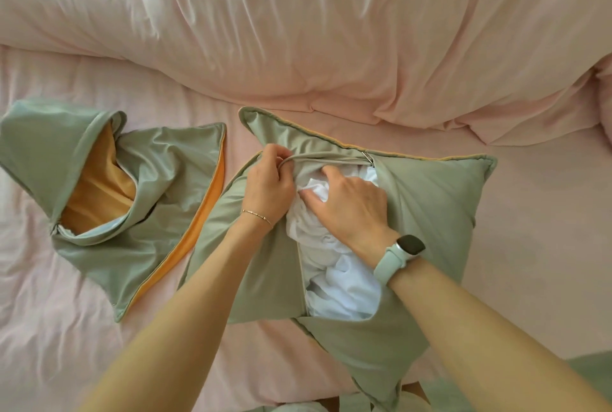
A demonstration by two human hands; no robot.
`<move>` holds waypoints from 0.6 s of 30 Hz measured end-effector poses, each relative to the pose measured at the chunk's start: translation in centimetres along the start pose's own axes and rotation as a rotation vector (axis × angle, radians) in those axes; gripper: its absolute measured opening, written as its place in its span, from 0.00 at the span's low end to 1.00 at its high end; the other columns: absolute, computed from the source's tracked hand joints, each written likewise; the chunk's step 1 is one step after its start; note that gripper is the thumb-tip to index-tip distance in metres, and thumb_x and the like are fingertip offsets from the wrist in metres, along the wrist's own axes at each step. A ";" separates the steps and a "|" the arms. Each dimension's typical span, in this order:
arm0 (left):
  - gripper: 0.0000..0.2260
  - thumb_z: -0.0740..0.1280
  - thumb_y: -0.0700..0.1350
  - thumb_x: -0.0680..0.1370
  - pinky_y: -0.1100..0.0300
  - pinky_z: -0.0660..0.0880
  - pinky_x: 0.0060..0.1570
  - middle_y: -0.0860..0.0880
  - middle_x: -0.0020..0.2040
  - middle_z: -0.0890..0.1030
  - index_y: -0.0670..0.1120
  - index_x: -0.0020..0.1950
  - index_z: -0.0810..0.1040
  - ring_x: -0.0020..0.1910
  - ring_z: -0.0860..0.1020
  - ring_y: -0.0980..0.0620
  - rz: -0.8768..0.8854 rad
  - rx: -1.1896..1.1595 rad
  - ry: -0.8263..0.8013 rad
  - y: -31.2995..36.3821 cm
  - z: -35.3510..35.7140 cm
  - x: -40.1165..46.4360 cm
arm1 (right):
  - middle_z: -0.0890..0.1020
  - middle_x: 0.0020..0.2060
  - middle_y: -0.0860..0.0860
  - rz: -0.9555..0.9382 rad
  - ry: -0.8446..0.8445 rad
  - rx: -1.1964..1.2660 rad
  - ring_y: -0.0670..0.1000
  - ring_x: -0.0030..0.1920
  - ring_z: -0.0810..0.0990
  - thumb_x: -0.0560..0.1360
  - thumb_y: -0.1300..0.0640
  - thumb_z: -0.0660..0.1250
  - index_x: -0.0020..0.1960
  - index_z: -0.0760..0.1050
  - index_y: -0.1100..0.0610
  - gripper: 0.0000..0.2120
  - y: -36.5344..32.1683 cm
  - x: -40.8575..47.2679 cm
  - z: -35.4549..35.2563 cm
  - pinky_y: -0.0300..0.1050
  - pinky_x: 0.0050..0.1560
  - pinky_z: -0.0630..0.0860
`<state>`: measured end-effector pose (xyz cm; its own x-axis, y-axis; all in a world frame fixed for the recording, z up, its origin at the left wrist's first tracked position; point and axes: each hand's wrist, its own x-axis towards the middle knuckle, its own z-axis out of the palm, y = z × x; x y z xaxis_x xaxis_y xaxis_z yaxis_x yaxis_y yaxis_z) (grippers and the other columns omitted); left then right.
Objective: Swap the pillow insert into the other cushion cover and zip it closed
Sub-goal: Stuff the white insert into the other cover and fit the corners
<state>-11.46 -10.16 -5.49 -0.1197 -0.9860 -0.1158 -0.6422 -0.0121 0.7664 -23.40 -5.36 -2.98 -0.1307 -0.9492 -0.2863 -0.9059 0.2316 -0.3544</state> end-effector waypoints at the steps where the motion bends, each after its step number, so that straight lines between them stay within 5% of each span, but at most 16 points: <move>1: 0.04 0.60 0.34 0.77 0.63 0.65 0.36 0.51 0.34 0.75 0.37 0.49 0.74 0.33 0.74 0.58 -0.039 -0.079 -0.009 0.0 0.0 0.0 | 0.81 0.51 0.57 0.015 0.000 -0.022 0.59 0.54 0.77 0.76 0.39 0.57 0.59 0.69 0.56 0.23 -0.3 -0.2 0.3 0.49 0.47 0.68; 4: 0.07 0.61 0.35 0.77 0.67 0.64 0.33 0.53 0.31 0.71 0.46 0.42 0.72 0.27 0.69 0.62 -0.141 -0.237 -0.036 -0.2 -0.2 0.0 | 0.80 0.52 0.58 0.033 -0.038 -0.074 0.59 0.55 0.76 0.78 0.45 0.55 0.60 0.68 0.58 0.19 -0.8 -0.2 1.2 0.49 0.50 0.67; 10: 0.04 0.61 0.35 0.77 0.70 0.65 0.38 0.51 0.39 0.76 0.42 0.48 0.74 0.38 0.72 0.55 -0.123 -0.106 -0.001 0.3 -0.4 0.3 | 0.78 0.47 0.58 -0.106 -0.105 0.088 0.60 0.51 0.74 0.77 0.58 0.56 0.47 0.65 0.54 0.01 0.5 -0.3 -0.1 0.46 0.42 0.56; 14: 0.05 0.61 0.35 0.77 0.69 0.62 0.43 0.49 0.44 0.76 0.39 0.50 0.75 0.45 0.72 0.53 -0.168 -0.065 0.025 0.1 -0.6 0.6 | 0.66 0.30 0.49 -0.245 -0.131 0.241 0.56 0.36 0.65 0.69 0.54 0.50 0.43 0.61 0.56 0.06 1.6 -2.1 -1.4 0.43 0.36 0.50; 18: 0.04 0.61 0.37 0.77 0.68 0.63 0.43 0.49 0.44 0.76 0.42 0.49 0.75 0.44 0.72 0.53 -0.220 -0.104 -0.008 0.1 -0.4 0.8 | 0.70 0.32 0.49 -0.118 -0.120 0.483 0.53 0.35 0.69 0.70 0.54 0.54 0.41 0.66 0.56 0.06 2.6 -2.0 -0.9 0.45 0.35 0.59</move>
<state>-11.36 -10.96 -5.25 0.0088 -0.9564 -0.2919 -0.5722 -0.2442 0.7829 -25.89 -3.01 -2.51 0.0345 -0.9503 -0.3095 -0.6183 0.2230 -0.7537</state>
